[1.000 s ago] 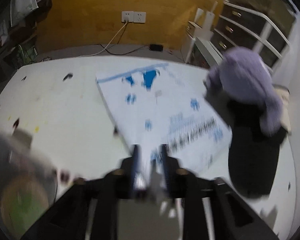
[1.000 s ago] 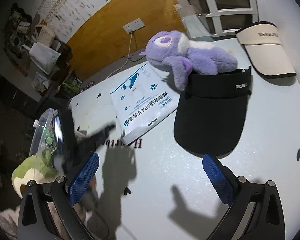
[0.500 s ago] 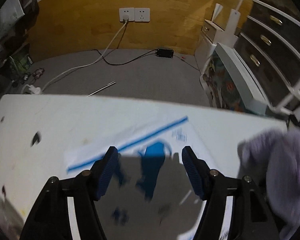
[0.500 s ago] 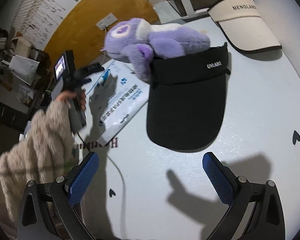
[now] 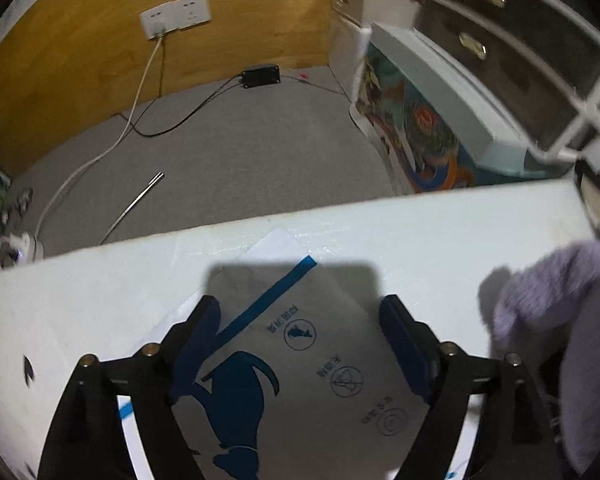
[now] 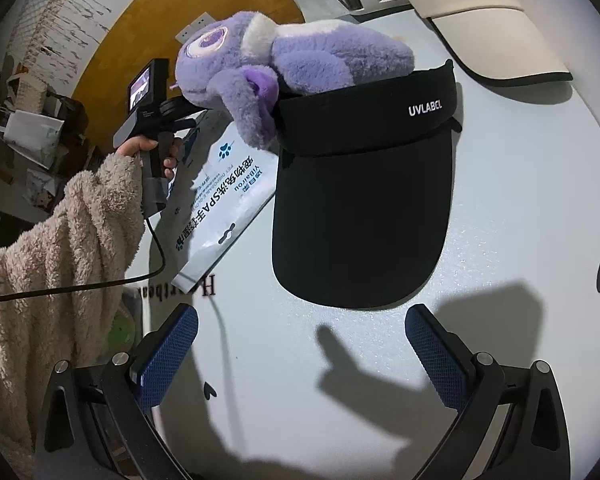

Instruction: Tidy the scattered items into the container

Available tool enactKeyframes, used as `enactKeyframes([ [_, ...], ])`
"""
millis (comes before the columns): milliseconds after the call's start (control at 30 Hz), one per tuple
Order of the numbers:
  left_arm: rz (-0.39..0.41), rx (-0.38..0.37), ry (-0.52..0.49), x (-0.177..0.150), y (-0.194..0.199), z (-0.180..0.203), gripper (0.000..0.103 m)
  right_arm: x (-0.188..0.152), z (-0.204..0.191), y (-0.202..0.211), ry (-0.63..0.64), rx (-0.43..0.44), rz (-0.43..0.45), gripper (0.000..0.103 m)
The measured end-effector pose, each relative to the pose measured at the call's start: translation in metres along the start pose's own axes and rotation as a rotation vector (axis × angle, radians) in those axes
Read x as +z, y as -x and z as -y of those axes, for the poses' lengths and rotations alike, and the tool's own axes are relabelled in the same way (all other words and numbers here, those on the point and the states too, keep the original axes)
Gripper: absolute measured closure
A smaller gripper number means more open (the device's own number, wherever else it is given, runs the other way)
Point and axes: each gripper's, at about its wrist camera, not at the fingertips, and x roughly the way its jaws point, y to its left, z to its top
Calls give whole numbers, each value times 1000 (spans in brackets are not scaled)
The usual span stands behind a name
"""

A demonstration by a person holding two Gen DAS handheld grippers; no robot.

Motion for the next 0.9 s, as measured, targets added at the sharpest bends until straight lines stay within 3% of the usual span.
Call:
enactKeyframes([
  [333, -19, -6, 20, -21, 6, -11, 14, -1, 1, -1, -8, 29, -31, 0],
  [567, -1, -16, 3, -78, 32, -6, 14, -5, 0, 7, -2, 50, -25, 0],
  [900, 21, 14, 70, -170, 76, 13, 14, -24, -6, 25, 13, 96, -15, 0],
])
